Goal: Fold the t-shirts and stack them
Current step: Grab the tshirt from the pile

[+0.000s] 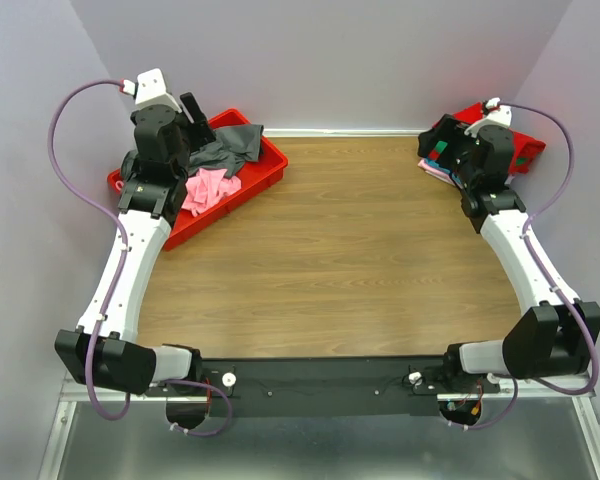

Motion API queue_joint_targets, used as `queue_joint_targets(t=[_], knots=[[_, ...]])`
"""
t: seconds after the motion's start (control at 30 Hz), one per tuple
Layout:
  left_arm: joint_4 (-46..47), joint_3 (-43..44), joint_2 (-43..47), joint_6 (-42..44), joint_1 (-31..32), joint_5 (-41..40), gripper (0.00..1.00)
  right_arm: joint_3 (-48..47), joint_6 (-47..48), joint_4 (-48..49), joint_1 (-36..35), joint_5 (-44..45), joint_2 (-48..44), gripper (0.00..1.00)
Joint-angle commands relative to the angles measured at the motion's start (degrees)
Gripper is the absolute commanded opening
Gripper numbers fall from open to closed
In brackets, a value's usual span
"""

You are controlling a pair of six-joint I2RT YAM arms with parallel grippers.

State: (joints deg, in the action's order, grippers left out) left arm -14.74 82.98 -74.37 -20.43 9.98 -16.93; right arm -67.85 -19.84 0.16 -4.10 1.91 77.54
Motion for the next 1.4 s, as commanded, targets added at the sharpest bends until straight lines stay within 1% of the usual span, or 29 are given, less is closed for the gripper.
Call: queue_joint_targets(t=[0.0, 0.1, 0.2, 0.37, 0.4, 0.47, 0.57, 0.6, 0.63, 0.7, 0.73, 0.87, 0.9, 0.97, 1.1, 1.27, 1.37], knots=[[-0.3, -0.5, -0.1, -0.7, 0.0, -3.5, 0.77, 1.0, 1.8, 0.3, 0.2, 2.4, -2.8, 1.00], [-2.3, 0.1, -0.7, -1.0, 0.0, -5.0, 0.77, 1.7, 2.0, 0.2, 0.2, 2.6, -2.7, 1.00], [-3.8, 0.2, -1.8, -0.1, -0.8, -5.3, 0.77, 2.0, -0.7, 0.2, 0.2, 3.6, -2.3, 1.00], [-9.3, 3.7, -8.1, -1.1, -7.0, 0.2, 0.77, 2.5, -5.5, 0.3, 0.2, 4.5, -2.2, 1.00], [-9.3, 4.0, -8.9, -0.8, -8.4, 0.8, 0.77, 2.6, -6.1, 0.3, 0.2, 5.0, -2.3, 1.00], [-7.5, 4.4, -11.2, 0.7, -9.2, 1.5, 0.77, 2.9, -6.2, 0.3, 0.2, 5.7, -2.6, 1.00], [-6.5, 7.0, -16.8, 2.3, -9.5, 1.9, 0.76, 3.3, -5.7, 0.3, 0.2, 6.1, -2.8, 1.00], [-7.0, 8.1, -18.6, 2.9, -10.9, 1.6, 0.76, 3.2, -5.5, 0.3, 0.1, 6.2, -2.9, 1.00], [-8.4, 10.9, -22.8, 3.1, -11.3, 1.2, 0.76, 3.3, -5.1, 0.2, 0.2, 6.3, -2.8, 1.00], [-10.5, 14.1, -27.2, 3.2, -11.9, 0.2, 0.76, 3.3, -4.8, 0.2, 0.2, 6.5, -2.7, 1.00], [-12.6, 17.4, -31.3, 3.3, -12.3, -1.1, 0.76, 3.4, -4.6, 0.2, 0.2, 6.5, -2.7, 1.00], [-14.9, 22.8, -38.5, 3.1, -13.8, -4.3, 0.76, 3.2, -4.8, 0.3, 0.2, 6.5, -2.5, 1.00], [-15.7, 23.9, -40.8, 2.9, -14.0, -4.8, 0.77, 2.9, -4.8, 0.2, 0.2, 5.7, -2.4, 1.00], [-18.2, 26.5, -42.7, 2.2, -14.5, -6.3, 0.77, 2.4, -4.6, 0.2, 0.2, 4.1, -2.0, 1.00], [-18.8, 25.3, -44.2, 1.7, -14.9, -7.9, 0.77, 1.4, -5.9, 0.1, 0.2, 1.5, -1.1, 1.00], [-18.0, 22.3, -45.2, 1.7, -15.2, -11.4, 0.79, 0.4, -6.0, 0.1, 0.1, 1.5, -0.2, 1.00], [-17.3, 22.0, -47.0, 2.1, -16.2, -10.4, 0.79, -0.7, -6.1, 0.1, 0.3, 1.1, 0.5, 1.00]])
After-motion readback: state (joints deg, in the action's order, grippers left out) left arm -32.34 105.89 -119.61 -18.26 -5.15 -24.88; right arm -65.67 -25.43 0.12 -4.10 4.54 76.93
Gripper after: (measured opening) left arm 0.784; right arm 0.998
